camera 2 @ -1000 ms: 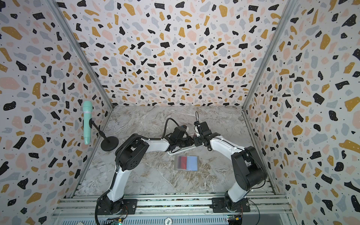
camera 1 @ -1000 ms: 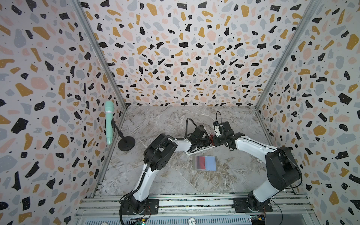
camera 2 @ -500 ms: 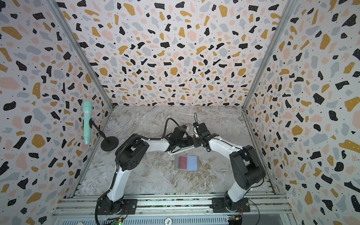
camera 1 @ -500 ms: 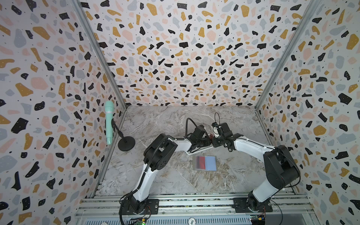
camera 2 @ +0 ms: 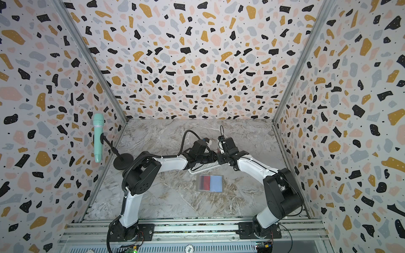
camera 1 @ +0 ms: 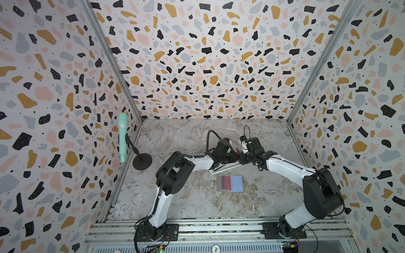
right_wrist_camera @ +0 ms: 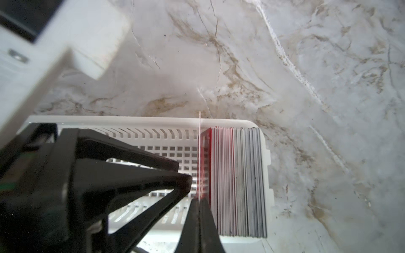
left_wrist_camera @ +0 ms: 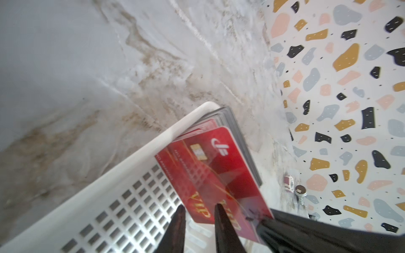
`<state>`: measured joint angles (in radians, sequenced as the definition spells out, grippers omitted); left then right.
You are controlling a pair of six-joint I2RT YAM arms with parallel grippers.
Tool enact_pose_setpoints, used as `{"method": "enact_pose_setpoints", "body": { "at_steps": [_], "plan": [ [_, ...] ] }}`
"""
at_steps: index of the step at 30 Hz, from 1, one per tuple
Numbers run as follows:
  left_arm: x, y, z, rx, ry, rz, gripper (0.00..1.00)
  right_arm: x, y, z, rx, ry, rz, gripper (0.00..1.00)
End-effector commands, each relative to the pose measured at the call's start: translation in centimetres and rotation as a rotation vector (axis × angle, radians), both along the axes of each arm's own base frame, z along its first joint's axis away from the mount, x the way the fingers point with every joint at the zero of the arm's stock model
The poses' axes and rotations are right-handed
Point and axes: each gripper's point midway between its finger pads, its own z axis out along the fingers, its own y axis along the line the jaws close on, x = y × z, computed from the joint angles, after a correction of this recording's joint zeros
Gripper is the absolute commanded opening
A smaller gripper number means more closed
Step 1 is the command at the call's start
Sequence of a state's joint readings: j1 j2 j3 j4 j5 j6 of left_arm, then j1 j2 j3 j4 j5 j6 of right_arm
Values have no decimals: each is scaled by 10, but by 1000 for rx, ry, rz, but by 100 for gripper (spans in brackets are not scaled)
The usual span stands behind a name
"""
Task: Insert credit cards into a card holder
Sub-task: Pick up the credit card from the storage box.
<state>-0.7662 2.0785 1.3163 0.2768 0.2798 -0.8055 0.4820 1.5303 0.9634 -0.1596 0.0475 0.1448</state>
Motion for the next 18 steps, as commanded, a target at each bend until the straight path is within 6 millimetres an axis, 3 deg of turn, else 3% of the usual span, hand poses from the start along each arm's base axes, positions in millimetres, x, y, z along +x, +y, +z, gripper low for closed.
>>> {"method": "enact_pose_setpoints", "body": {
  "at_steps": [1,5,18],
  "plan": [
    [-10,6,42,-96,-89,-19,28,-14,4,28,108,-41,-10,3],
    [-25,17,69,-190,-144,-19,31,-30,5,40,228,-58,-30,3],
    [-84,50,120,-473,-205,-87,32,-87,6,92,589,-106,16,3]
  ]
}}
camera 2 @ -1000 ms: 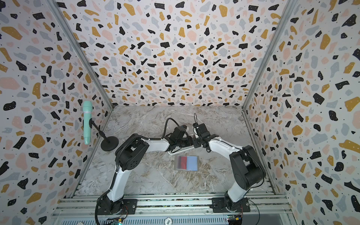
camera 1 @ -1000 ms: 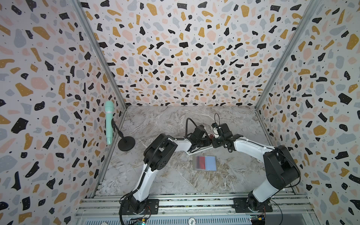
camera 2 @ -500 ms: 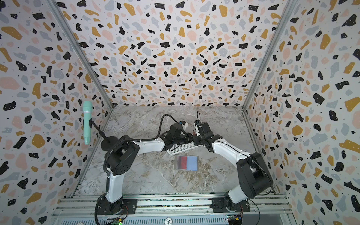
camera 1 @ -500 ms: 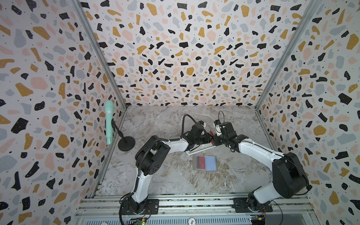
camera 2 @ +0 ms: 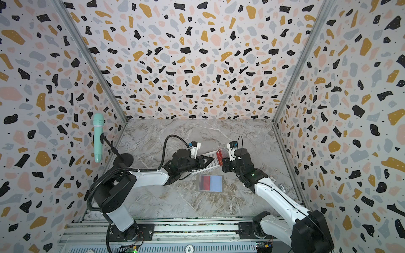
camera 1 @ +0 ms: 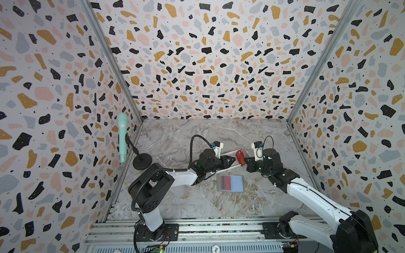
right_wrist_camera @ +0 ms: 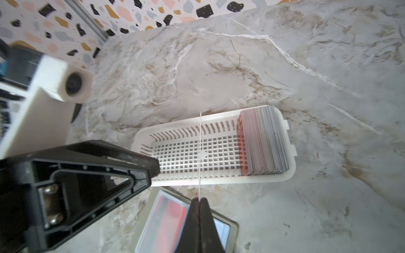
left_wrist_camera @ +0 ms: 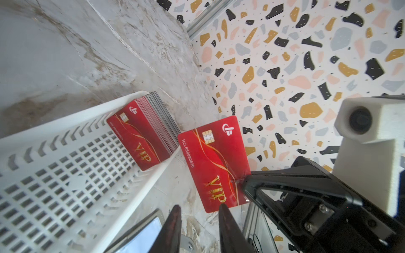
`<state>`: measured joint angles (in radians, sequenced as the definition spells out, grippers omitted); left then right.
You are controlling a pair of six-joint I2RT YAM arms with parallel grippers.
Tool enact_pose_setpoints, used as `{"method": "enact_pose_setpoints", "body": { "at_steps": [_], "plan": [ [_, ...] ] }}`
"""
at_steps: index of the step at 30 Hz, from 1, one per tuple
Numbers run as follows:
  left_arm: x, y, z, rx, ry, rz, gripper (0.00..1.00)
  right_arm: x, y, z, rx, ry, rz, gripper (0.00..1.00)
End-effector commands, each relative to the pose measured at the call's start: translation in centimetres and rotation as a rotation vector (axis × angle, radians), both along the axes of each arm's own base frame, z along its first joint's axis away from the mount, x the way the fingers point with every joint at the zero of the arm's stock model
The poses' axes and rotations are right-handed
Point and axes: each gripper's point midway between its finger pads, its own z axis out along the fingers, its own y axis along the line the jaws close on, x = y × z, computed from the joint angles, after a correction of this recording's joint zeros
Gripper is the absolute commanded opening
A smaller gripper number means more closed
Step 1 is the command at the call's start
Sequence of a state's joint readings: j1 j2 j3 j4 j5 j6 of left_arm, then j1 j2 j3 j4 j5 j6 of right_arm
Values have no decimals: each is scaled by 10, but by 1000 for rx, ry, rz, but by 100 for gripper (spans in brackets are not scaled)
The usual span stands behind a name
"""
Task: Insert credit cards into a card holder
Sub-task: Pick up the credit card from the storage box.
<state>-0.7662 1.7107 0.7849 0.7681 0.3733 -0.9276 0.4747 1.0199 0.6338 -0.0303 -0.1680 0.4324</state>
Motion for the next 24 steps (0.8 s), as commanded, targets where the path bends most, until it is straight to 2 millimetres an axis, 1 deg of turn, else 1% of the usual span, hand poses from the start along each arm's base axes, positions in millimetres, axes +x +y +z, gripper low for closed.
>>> {"method": "enact_pose_setpoints", "body": {
  "at_steps": [1,4,7,10,13,17,20,22,24],
  "plan": [
    [-14,1,55,-200,-106,-55,32,-14,10,31,172,-24,64,3],
    [-29,7,69,-302,-120,-91,32,-28,15,40,270,-8,115,3],
    [-38,15,76,-374,-121,-103,32,-42,20,52,357,-17,169,3],
    [-47,20,84,-433,-131,-126,32,-50,25,61,418,-19,215,4],
    [-54,21,90,-470,-131,-150,30,-54,30,64,456,-13,247,3],
    [-54,21,89,-470,-126,-150,29,-60,36,68,499,-10,297,4],
    [-54,20,86,-469,-112,-151,29,-60,37,68,509,-7,305,4],
    [-54,21,84,-467,-104,-146,28,-58,35,65,496,-5,282,4],
    [-53,23,79,-455,-94,-133,28,-51,27,59,466,-2,216,4]
  ]
}}
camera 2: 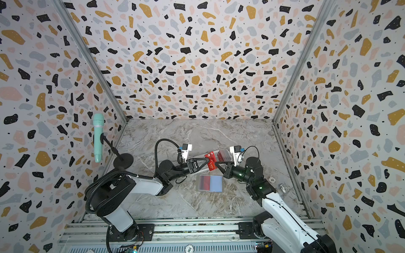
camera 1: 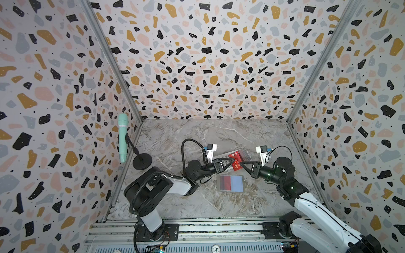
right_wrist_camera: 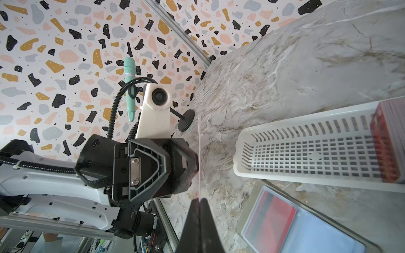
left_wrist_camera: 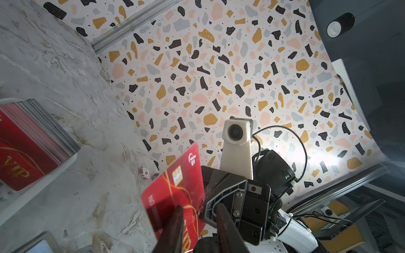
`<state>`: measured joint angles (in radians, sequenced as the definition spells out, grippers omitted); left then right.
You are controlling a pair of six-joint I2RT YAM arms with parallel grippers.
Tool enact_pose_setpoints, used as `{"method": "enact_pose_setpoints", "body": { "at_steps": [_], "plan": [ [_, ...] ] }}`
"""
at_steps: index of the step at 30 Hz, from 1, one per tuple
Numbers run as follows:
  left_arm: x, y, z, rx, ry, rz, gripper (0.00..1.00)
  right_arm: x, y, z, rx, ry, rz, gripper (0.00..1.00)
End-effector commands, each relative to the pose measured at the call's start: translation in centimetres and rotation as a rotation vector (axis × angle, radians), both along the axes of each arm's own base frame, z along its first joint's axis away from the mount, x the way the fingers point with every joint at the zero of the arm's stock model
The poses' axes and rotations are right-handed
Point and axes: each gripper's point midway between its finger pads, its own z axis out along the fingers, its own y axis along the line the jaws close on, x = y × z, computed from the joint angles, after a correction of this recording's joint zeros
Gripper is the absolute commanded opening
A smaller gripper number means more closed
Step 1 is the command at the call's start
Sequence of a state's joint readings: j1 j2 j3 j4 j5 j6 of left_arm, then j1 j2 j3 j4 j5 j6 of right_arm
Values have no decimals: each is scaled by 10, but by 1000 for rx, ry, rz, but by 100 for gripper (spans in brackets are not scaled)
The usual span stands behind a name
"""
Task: Insert credit cards into a card holder
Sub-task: Pick up the credit card from the storage box.
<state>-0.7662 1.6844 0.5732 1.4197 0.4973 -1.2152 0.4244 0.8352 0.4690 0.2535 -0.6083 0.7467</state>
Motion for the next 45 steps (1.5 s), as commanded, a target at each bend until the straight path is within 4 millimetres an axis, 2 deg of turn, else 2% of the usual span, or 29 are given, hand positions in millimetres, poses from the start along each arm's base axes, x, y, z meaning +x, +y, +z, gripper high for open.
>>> {"method": "enact_pose_setpoints", "body": {
  "at_steps": [1,4,9,16,22,29,31,34,38,45],
  "plan": [
    [-6,5,4,-22,-28,-3,28,8,-9,6,-16,-13,-75,4],
    [-5,5,-2,6,-20,5,28,11,-16,7,-27,-27,-120,4],
    [-5,2,-2,2,-18,-11,30,1,-4,12,27,-25,-24,4],
    [-4,0,-4,2,-11,-17,32,-6,1,17,68,-37,20,4],
    [-5,-1,-2,-9,-11,-26,31,-6,2,9,70,-9,27,4],
    [-6,-1,5,-36,-5,-38,13,0,0,-13,27,57,-12,8],
    [-7,0,5,-35,-3,-34,7,1,-2,-19,7,77,-29,14],
    [-5,0,1,-17,1,-25,5,2,-5,-26,-45,94,-62,26],
    [-3,0,-15,56,14,-14,4,-4,-6,-43,-149,120,-93,33],
    [-5,3,-56,241,45,-23,4,-20,-13,-88,-365,164,-149,36]
  ]
}}
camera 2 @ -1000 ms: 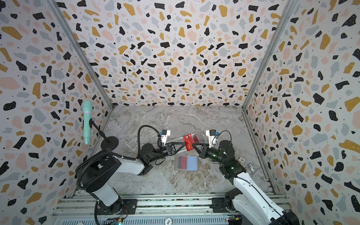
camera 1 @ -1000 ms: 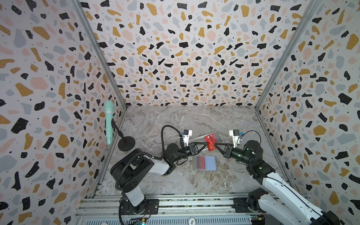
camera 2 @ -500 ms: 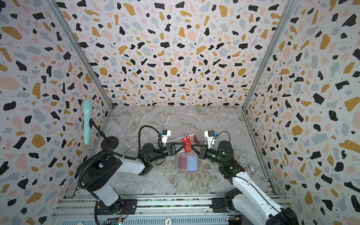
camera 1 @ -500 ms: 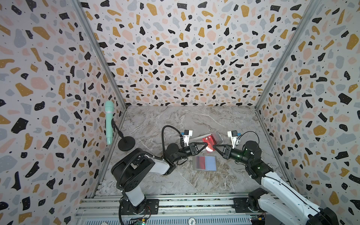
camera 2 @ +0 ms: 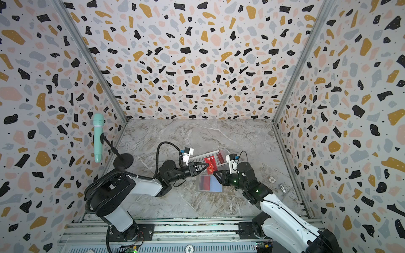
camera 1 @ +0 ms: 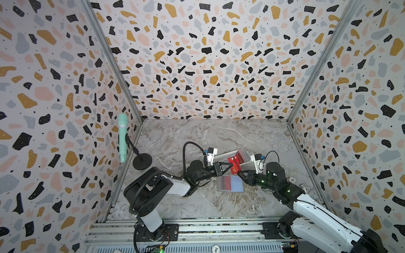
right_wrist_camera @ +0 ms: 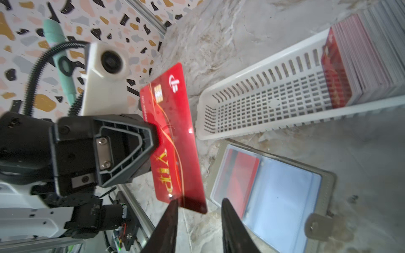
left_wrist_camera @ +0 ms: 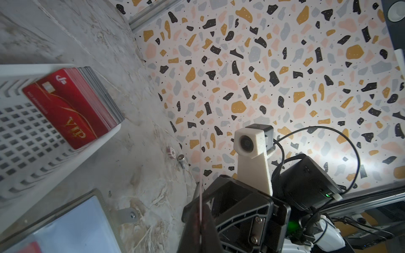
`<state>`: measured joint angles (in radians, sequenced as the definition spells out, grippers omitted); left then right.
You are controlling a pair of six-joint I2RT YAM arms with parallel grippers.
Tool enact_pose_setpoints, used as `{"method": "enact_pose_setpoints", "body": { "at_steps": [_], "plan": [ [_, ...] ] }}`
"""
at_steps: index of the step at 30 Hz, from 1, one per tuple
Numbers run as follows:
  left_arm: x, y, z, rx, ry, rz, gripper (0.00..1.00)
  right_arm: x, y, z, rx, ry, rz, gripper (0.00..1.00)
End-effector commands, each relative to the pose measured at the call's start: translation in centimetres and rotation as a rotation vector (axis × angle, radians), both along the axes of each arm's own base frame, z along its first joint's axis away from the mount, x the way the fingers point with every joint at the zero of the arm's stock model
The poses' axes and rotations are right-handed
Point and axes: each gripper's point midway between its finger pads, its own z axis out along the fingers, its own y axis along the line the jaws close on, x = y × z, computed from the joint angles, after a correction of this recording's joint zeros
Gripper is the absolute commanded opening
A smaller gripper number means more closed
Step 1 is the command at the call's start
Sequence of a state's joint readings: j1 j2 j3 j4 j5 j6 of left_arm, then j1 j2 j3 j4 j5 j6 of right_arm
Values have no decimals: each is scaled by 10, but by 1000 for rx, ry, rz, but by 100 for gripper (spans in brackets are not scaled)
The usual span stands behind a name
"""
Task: Insert credit cards into a card holder
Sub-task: Pick up the credit card from the storage box, then insert the credit card into the card slot.
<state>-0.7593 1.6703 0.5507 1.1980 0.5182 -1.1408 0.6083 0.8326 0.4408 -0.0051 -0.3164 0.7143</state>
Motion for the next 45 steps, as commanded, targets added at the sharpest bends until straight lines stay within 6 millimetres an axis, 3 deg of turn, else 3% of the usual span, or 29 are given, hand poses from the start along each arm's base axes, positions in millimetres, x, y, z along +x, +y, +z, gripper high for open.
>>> {"method": "enact_pose_setpoints", "body": {
  "at_steps": [1,8,17,31,45],
  "plan": [
    [-4,3,-8,81,-46,-25,4,-3,-15,-21,-160,5,-61,37],
    [-3,3,-26,187,-42,-26,5,-12,-23,-63,-292,61,-75,38],
    [-1,0,-43,269,-31,-29,8,-12,-34,-83,-335,91,-125,38],
    [-8,3,-73,425,-54,-59,9,-16,-37,-101,-299,132,-152,37],
    [-8,4,-98,559,-23,-107,8,-10,-37,-105,-262,160,-145,37]
  ]
}}
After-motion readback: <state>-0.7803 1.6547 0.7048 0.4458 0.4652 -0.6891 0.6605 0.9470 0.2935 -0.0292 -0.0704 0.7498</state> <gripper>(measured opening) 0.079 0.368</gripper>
